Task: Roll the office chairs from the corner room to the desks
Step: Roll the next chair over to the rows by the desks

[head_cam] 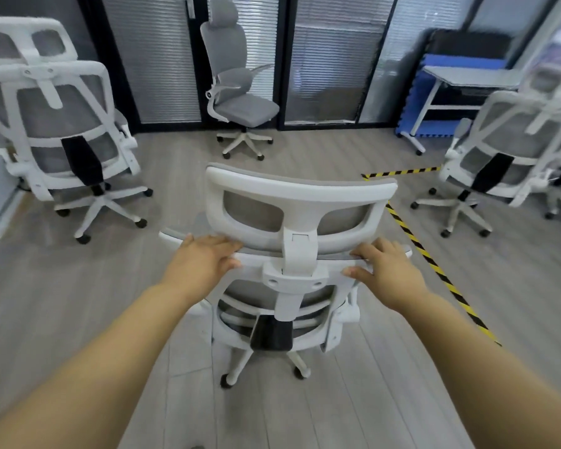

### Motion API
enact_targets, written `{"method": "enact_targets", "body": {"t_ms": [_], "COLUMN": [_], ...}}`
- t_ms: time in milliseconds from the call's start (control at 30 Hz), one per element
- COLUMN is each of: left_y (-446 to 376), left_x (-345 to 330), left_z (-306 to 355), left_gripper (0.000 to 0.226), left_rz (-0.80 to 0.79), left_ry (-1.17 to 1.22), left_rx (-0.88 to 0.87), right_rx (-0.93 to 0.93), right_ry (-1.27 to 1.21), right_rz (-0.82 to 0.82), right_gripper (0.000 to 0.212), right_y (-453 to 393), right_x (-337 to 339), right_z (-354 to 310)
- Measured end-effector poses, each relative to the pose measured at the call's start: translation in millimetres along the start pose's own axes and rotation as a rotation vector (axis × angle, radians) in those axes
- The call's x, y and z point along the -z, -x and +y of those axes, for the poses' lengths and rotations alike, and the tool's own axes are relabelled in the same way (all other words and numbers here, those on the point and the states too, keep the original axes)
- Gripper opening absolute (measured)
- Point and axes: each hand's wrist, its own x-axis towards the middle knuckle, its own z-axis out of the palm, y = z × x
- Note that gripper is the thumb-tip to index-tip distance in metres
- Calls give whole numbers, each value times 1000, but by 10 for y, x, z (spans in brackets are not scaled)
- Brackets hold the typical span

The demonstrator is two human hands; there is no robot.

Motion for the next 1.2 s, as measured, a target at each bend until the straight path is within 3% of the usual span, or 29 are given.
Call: {"method": "enact_targets", "body": {"t_ms": [433,833,1200], "left_y": [-1099,-2798,-4194], "left_x": [-498,-1158,-1688], "left_z": [1312,2365,3739], "left_gripper": [40,36,36], "left_rz": [-116,-209,-261], "left_ry": [48,81,130], "left_rx": [-324,-704,-897], "right_rx": [-366,-698,-886], "right_ry": [-4,11,81], "right_rz": [63,201,234], "right_gripper": [42,41,47], "right_y": [440,244,-151], "right_x": [539,753,1091], "right_z": [1308,2346,3574]}}
